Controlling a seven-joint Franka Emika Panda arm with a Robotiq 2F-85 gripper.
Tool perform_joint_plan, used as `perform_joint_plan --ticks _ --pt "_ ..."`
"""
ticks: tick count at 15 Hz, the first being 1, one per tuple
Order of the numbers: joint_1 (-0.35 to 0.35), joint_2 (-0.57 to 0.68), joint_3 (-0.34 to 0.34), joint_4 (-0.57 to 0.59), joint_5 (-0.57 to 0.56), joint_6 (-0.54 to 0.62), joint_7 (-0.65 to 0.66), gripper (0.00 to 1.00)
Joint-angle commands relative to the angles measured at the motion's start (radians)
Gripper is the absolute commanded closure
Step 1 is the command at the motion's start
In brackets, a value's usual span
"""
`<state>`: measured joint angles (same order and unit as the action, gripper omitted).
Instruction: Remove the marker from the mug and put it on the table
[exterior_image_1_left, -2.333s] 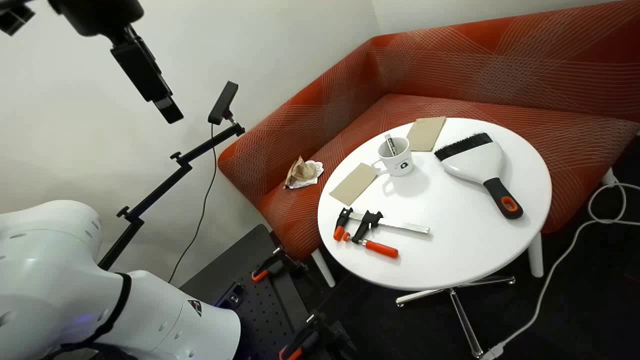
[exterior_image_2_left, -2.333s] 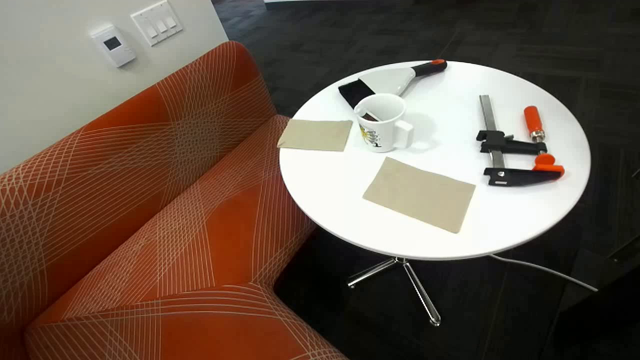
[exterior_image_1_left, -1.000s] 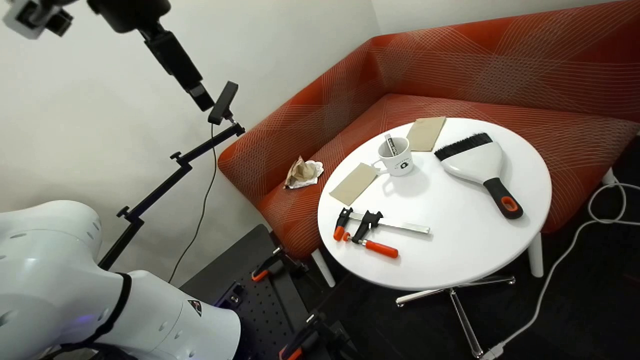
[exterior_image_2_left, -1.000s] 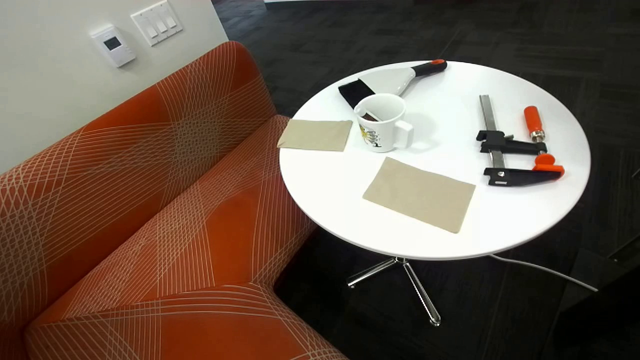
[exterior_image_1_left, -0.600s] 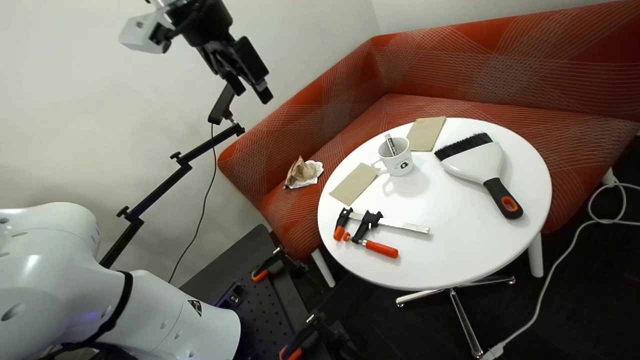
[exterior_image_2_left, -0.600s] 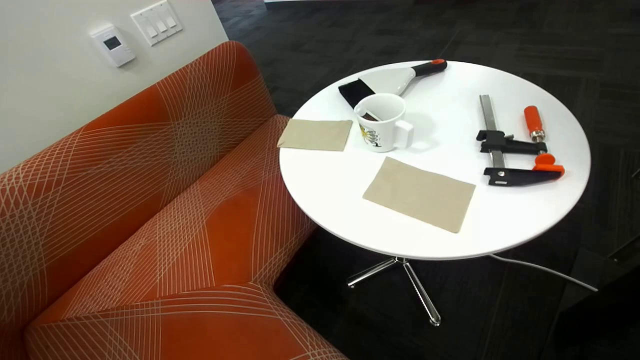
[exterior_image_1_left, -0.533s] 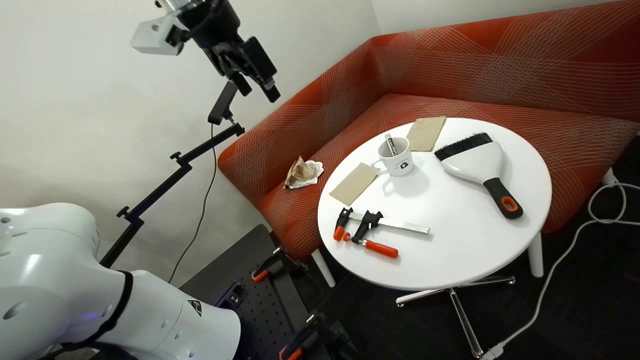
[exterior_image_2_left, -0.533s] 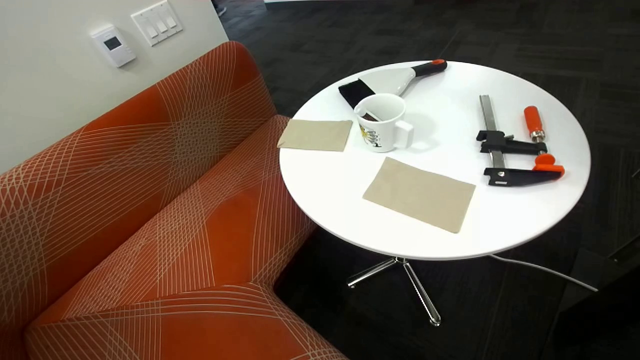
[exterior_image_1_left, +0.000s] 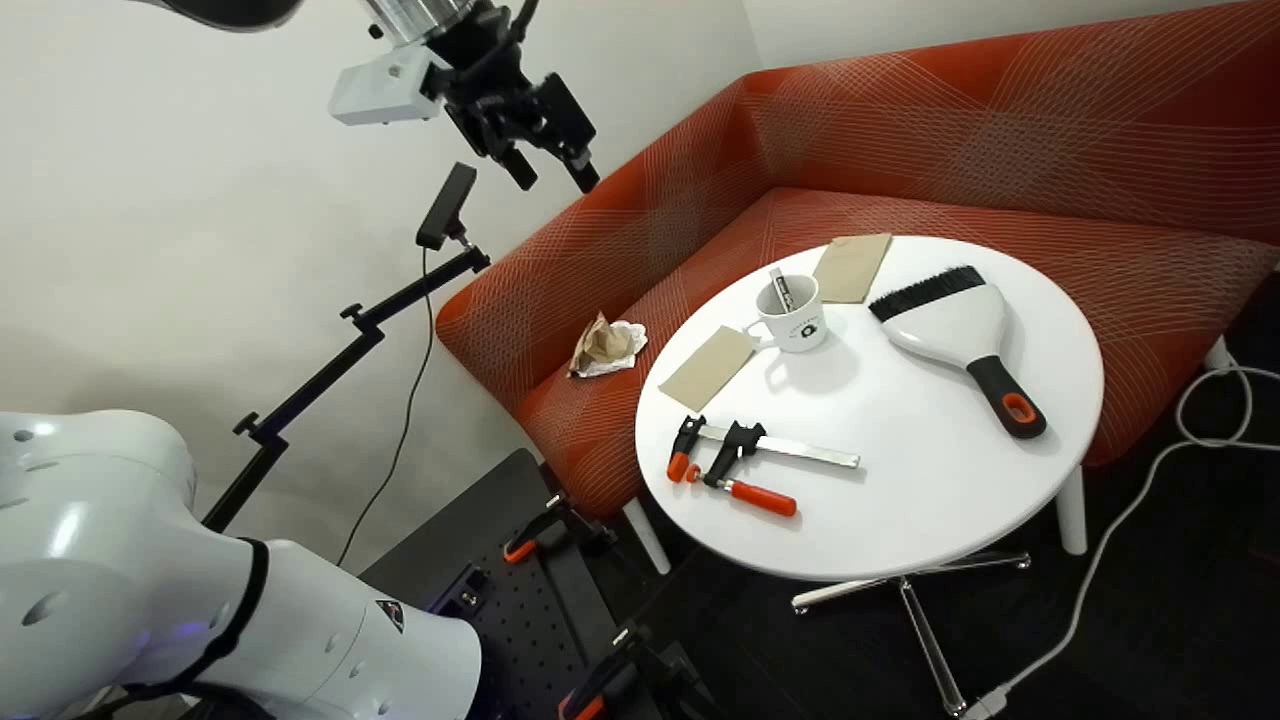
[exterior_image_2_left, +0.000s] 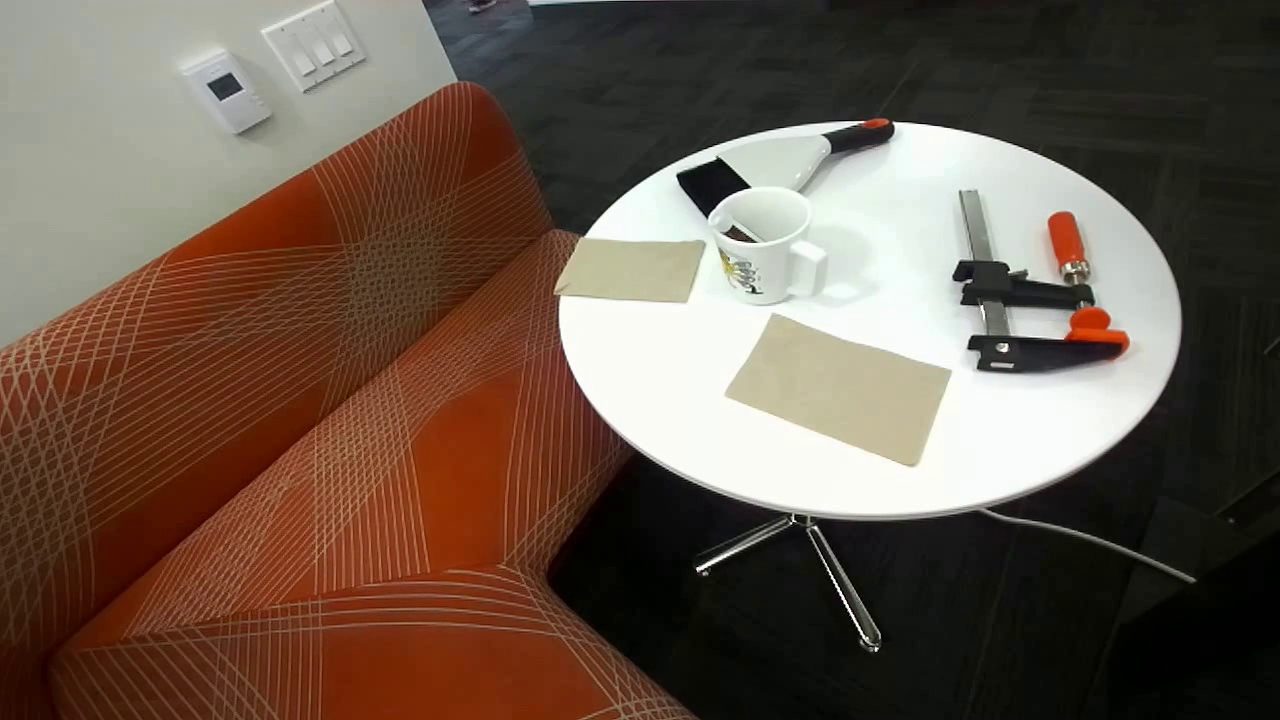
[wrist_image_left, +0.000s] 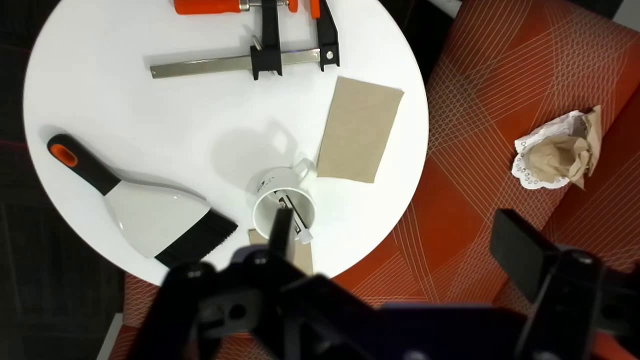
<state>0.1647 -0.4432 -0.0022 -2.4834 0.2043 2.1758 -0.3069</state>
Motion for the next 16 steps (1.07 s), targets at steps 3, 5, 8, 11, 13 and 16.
perform_joint_plan --ticks 3,5,8,11,13,16 --pt "0.002 0.012 0.0 0.002 -0.006 0.02 -0.021 0.0" --pt "0.008 0.044 -0.004 0.0 -0.019 0.07 -0.07 0.0" --pt "0.025 0.111 -0.019 -0.007 -0.015 0.205 -0.205 0.0" --pt "0.048 0.201 -0.036 -0.004 0.007 0.338 -0.351 0.0" --pt "0.062 0.27 -0.04 0.006 0.036 0.414 -0.452 0.0" --pt "0.071 0.375 -0.025 0.026 0.119 0.509 -0.598 0.0"
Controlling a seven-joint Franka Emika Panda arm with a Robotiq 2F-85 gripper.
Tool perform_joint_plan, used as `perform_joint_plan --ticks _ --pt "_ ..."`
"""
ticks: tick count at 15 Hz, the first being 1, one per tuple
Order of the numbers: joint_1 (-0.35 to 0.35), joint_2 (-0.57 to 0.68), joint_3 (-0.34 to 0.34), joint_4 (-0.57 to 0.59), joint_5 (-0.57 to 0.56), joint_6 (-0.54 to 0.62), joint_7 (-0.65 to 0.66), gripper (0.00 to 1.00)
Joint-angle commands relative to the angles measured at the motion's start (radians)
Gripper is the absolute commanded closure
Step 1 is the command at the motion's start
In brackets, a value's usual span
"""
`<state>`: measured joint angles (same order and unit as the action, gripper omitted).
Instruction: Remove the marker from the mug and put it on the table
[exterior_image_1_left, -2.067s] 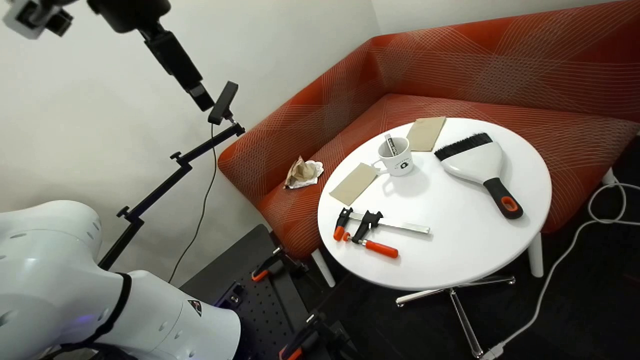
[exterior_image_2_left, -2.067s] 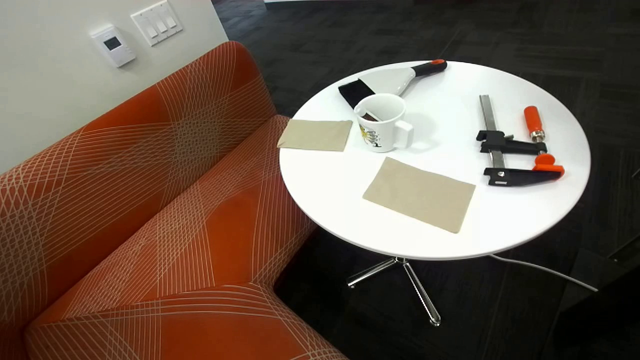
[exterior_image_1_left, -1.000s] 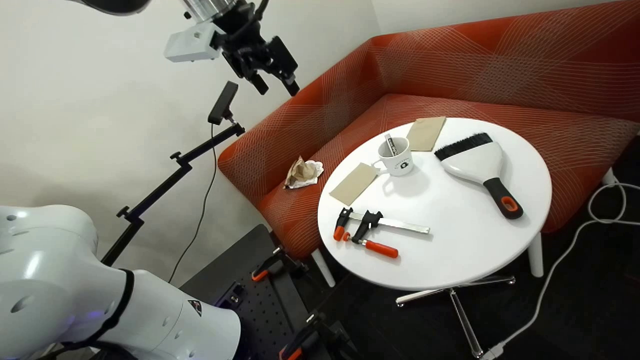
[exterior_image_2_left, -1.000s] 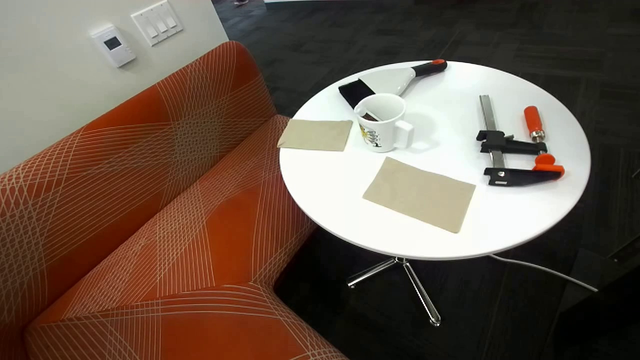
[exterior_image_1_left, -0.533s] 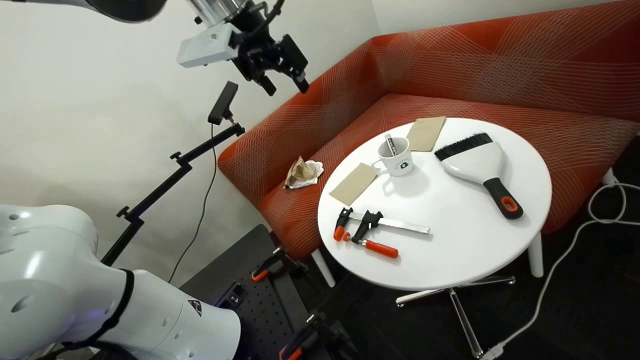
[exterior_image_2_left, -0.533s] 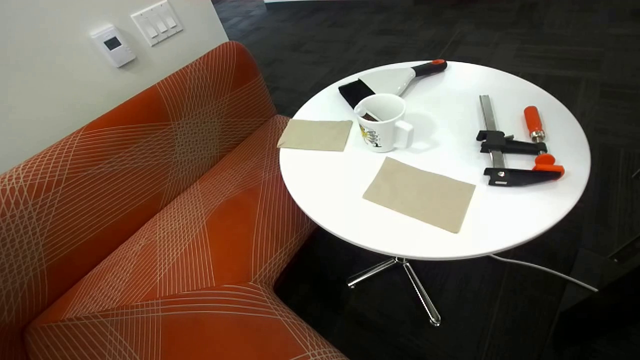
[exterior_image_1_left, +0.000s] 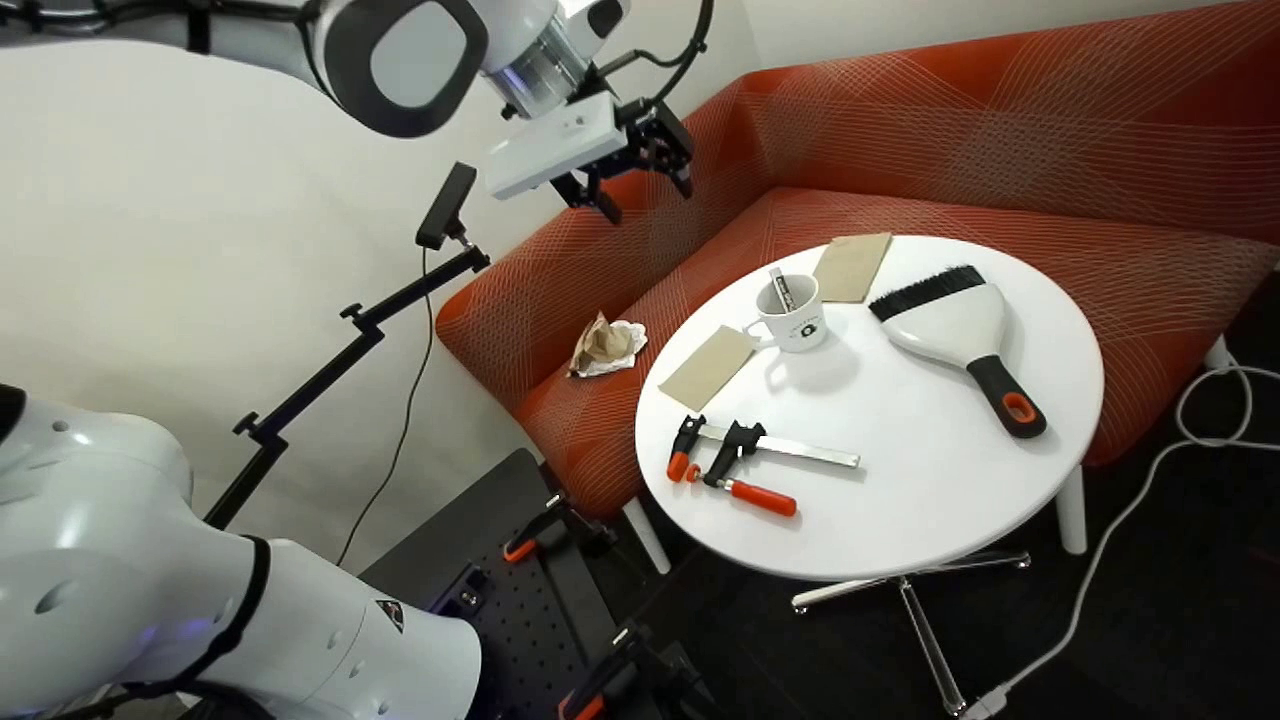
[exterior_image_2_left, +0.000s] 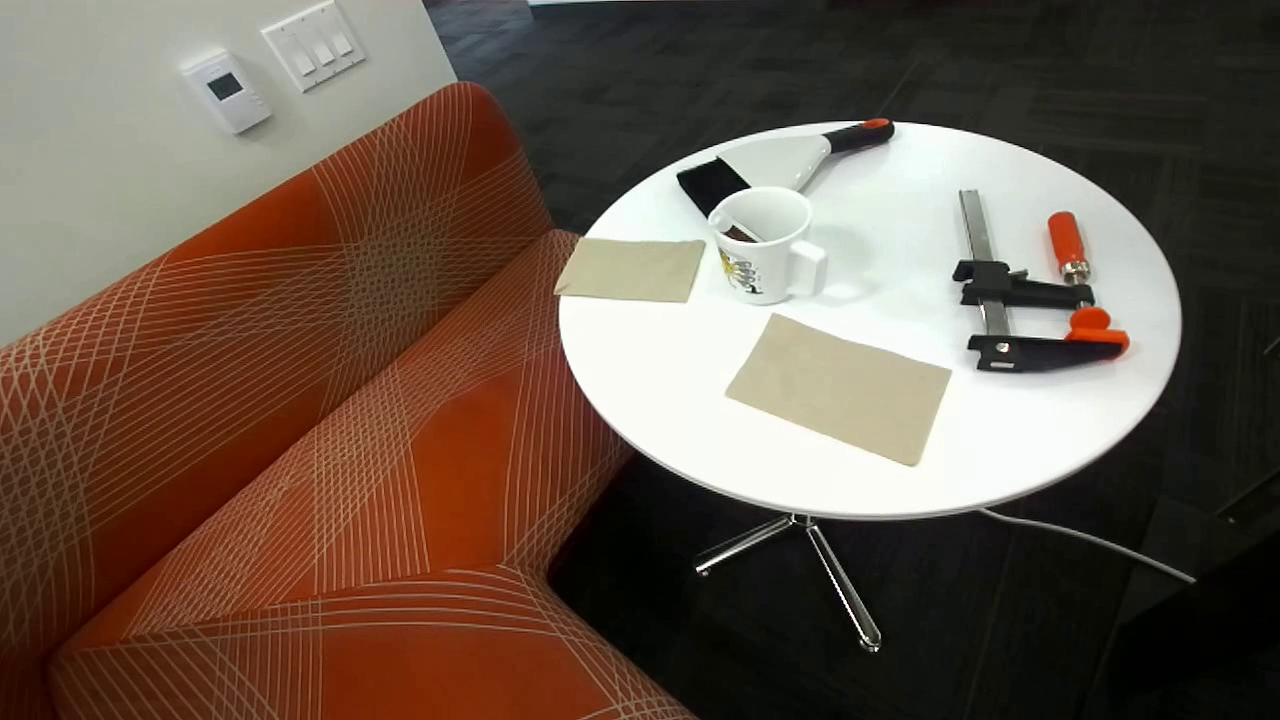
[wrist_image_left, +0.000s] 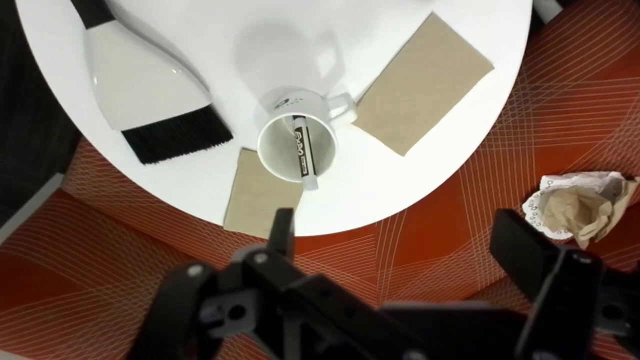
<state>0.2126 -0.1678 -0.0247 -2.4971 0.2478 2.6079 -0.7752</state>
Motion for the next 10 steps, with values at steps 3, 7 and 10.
perform_joint_plan --ticks 3,7,10 --pt "0.009 0.205 0.035 0.08 0.214 0.148 -0.277 0.0" --pt "-0.011 0.339 0.064 0.163 0.357 0.187 -0.403 0.0" --pt "-0.028 0.425 0.072 0.234 0.393 0.187 -0.438 0.0"
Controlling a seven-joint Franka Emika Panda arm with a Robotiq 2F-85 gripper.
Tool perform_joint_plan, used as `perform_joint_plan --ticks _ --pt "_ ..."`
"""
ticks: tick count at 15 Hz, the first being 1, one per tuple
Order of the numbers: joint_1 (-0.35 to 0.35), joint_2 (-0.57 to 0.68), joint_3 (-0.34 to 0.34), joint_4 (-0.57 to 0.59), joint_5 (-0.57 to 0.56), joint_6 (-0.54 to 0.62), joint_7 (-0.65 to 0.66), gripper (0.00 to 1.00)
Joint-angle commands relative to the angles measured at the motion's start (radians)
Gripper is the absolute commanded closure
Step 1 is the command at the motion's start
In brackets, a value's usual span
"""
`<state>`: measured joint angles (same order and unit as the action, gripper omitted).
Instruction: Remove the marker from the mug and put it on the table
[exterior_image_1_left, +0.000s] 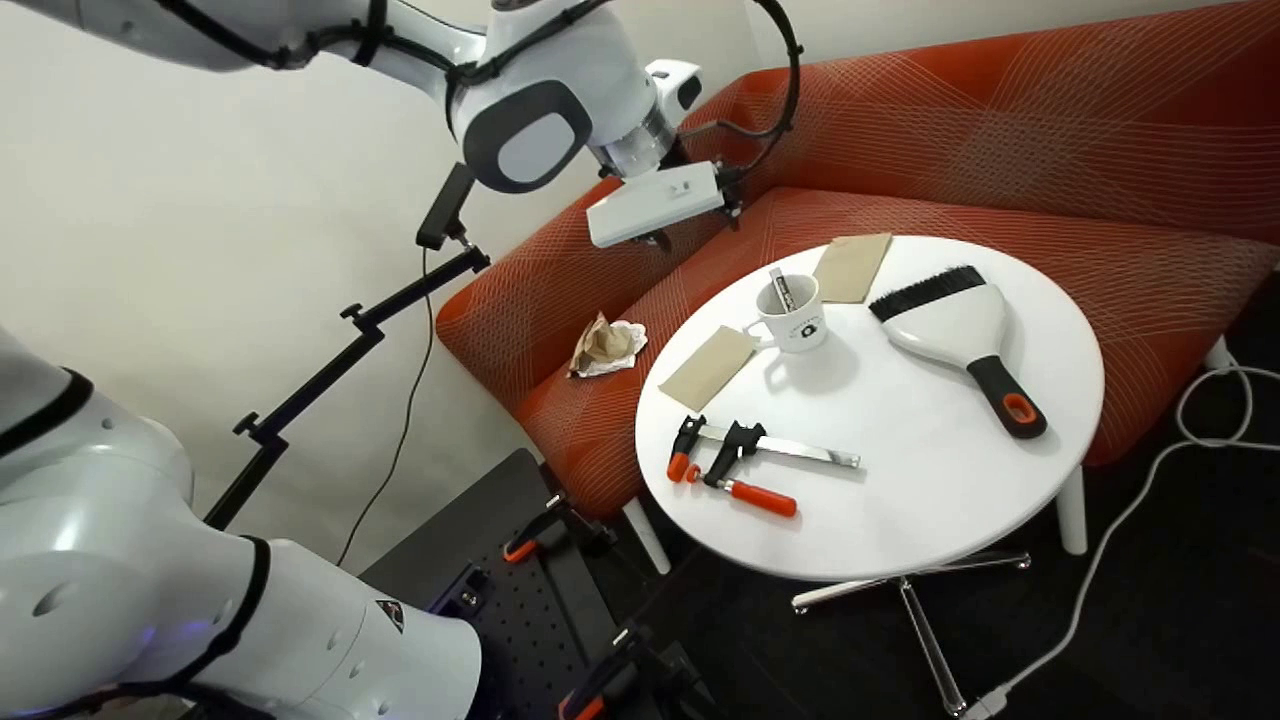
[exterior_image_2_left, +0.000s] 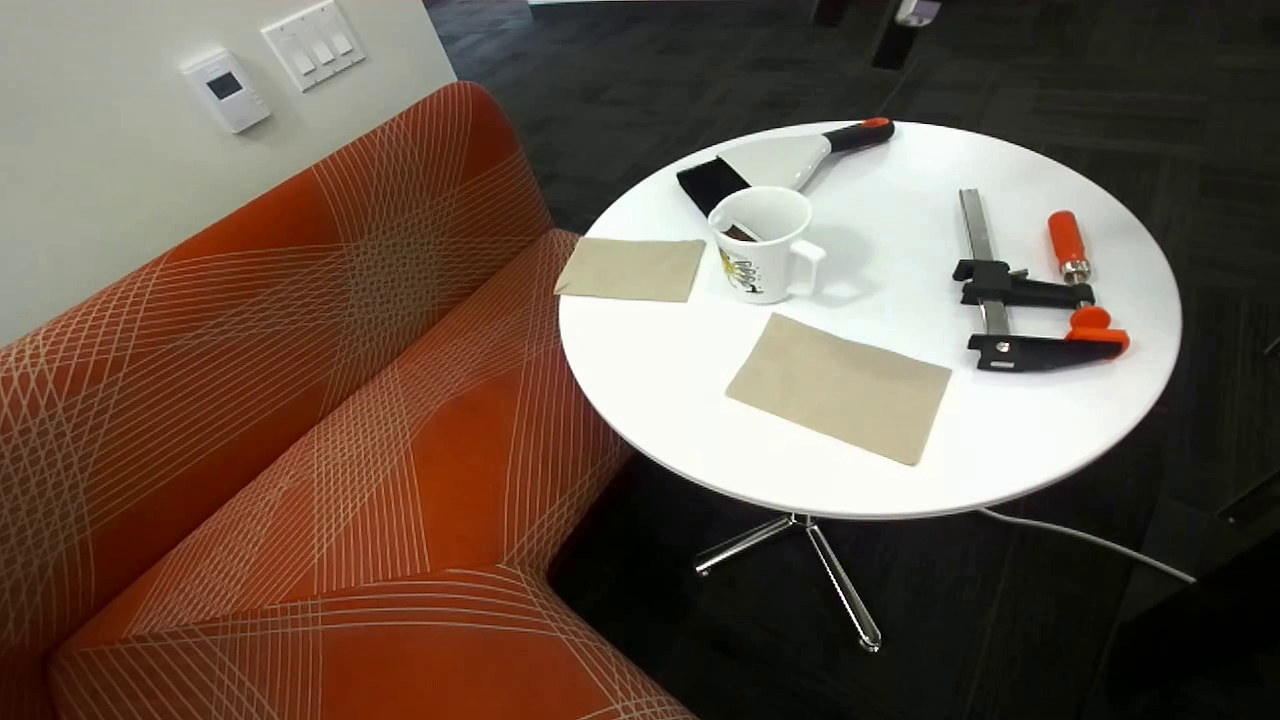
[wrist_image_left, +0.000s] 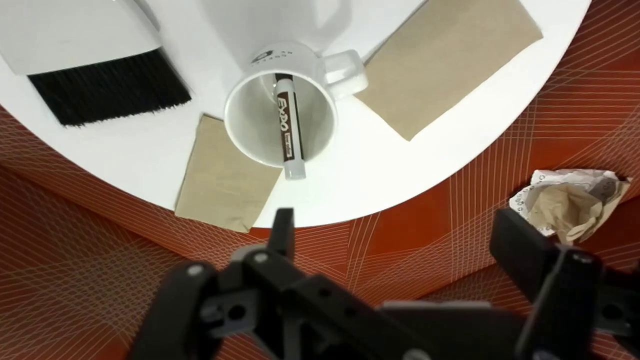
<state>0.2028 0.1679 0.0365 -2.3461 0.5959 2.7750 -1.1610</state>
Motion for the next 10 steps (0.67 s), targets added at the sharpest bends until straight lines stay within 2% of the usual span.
perform_joint_plan --ticks 1,2,3,7,10 --pt "-0.02 0.116 0.008 0.106 0.042 0.017 -0.053 0.0" --pt "-0.024 0.139 0.007 0.127 0.039 0.01 -0.052 0.0" --pt "-0.104 0.16 0.082 0.143 -0.017 0.013 -0.011 0.0" --pt "-0.166 0.156 0.142 0.115 -0.077 0.009 0.023 0.0" --pt "-0.174 0.155 0.151 0.115 -0.08 0.008 0.021 0.0"
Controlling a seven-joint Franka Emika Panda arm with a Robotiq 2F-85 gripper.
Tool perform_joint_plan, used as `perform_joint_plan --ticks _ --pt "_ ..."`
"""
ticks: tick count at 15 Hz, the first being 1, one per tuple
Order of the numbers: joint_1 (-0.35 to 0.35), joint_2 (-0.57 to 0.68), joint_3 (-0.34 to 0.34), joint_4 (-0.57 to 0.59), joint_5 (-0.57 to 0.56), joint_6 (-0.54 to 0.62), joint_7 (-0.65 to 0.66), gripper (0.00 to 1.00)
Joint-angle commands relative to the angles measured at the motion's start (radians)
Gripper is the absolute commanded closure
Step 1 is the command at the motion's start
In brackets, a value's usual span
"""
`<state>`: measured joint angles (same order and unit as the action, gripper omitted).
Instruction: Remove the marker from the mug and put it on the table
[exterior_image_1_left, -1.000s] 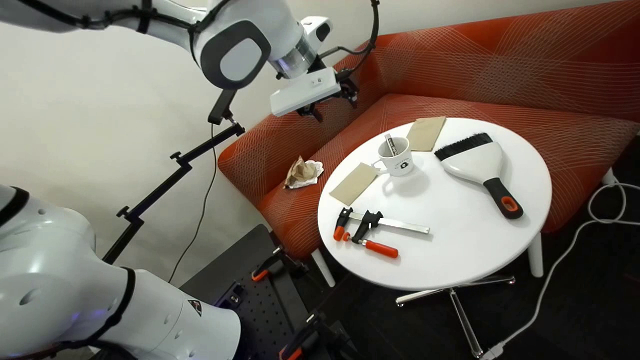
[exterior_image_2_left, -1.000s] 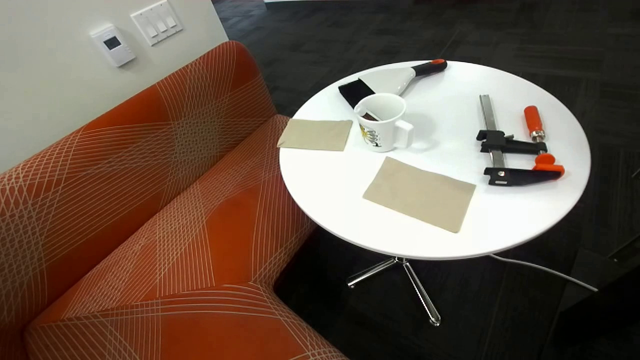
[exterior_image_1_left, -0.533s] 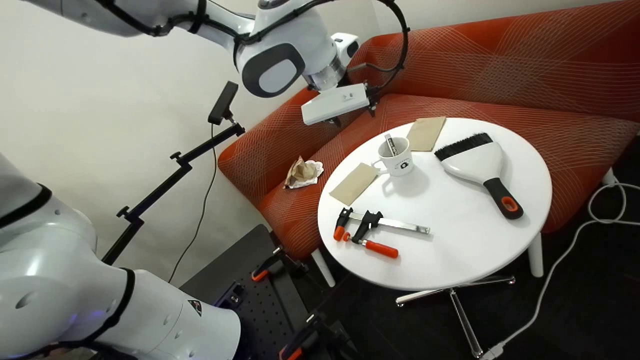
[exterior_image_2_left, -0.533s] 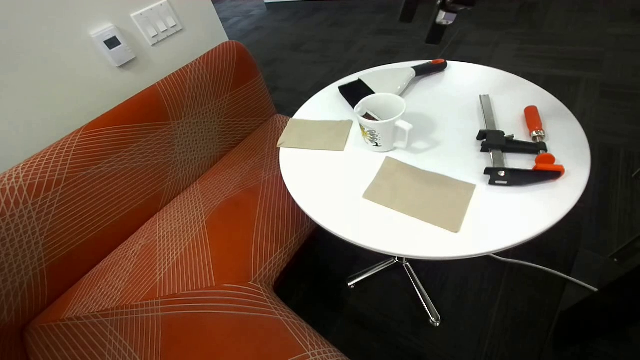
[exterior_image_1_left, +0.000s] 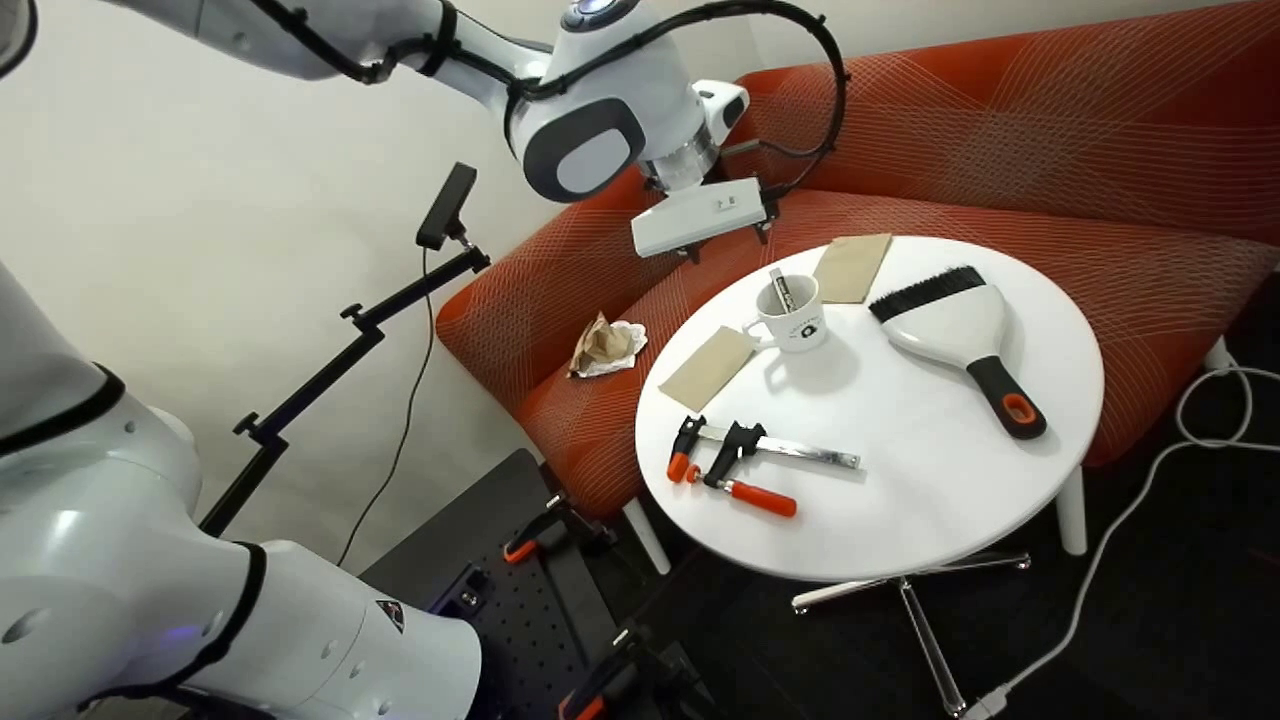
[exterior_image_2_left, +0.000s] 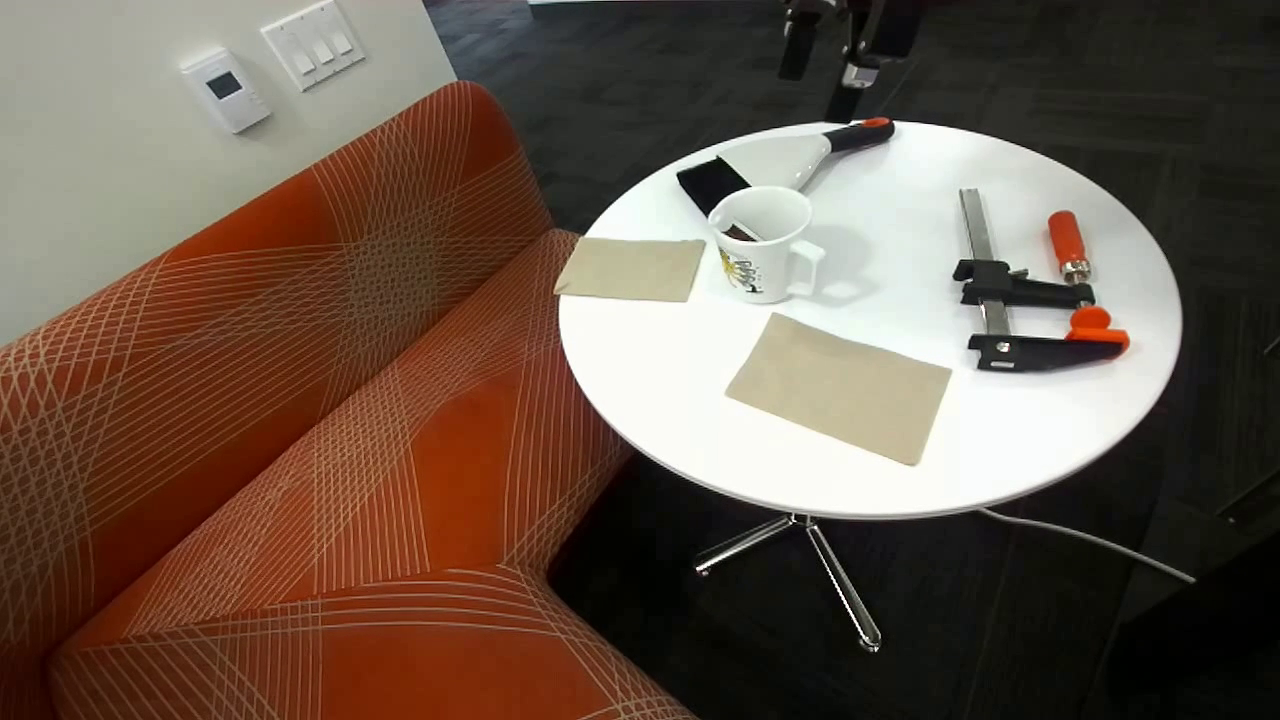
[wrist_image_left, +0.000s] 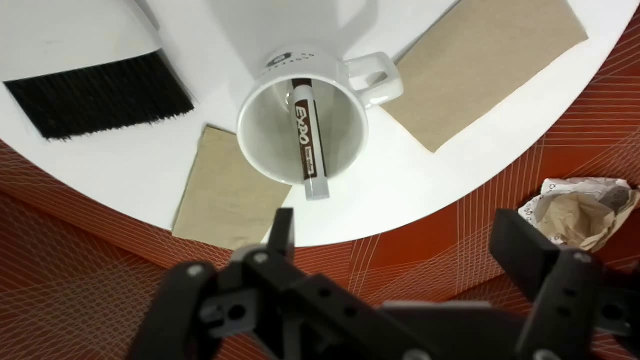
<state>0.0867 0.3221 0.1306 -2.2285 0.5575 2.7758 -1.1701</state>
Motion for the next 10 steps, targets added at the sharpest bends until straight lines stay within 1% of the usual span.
perform_joint_plan --ticks 1,3,7,10 --pt "-0.058 0.001 0.058 -0.003 -0.041 0.008 0.03 0.0" --pt "-0.063 0.011 0.062 0.008 -0.057 0.007 0.028 0.0" --pt "-0.113 0.075 0.106 0.058 -0.146 -0.002 -0.021 0.0" --pt "-0.154 0.134 0.141 0.099 -0.193 0.001 -0.05 0.0"
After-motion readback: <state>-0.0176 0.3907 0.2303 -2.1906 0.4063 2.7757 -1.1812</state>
